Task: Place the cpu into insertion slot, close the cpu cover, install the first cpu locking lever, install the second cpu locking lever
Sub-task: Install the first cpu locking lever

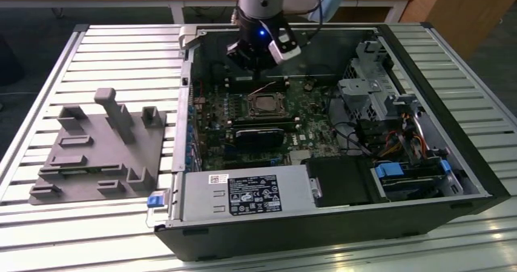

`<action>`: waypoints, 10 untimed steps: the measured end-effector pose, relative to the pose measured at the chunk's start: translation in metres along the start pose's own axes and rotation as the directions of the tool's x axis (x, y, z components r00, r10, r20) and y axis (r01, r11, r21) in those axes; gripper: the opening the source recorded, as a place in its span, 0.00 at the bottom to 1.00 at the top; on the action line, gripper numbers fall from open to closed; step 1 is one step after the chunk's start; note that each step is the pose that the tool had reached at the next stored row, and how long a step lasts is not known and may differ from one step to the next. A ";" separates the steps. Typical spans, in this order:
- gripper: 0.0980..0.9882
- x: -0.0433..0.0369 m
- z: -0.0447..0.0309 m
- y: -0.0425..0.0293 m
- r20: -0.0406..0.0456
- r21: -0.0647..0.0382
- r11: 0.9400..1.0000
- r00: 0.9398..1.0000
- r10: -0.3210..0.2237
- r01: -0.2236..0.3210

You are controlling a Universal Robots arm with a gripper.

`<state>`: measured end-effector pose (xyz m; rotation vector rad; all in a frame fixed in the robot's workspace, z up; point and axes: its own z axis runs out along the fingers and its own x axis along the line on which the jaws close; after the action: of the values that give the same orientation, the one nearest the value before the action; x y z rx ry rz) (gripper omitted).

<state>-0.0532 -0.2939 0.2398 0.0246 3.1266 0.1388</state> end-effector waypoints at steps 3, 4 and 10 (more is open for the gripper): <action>0.01 -0.0028 0.0020 -0.0001 0.000 0.000 1.000 1.000 -0.003 0.003; 0.01 -0.0052 0.0031 -0.0002 -0.001 0.000 1.000 1.000 -0.006 0.006; 0.01 -0.0142 0.0087 0.0009 -0.002 0.000 1.000 1.000 -0.022 0.022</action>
<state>-0.0389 -0.2924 0.2313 -0.0107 3.1277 0.1389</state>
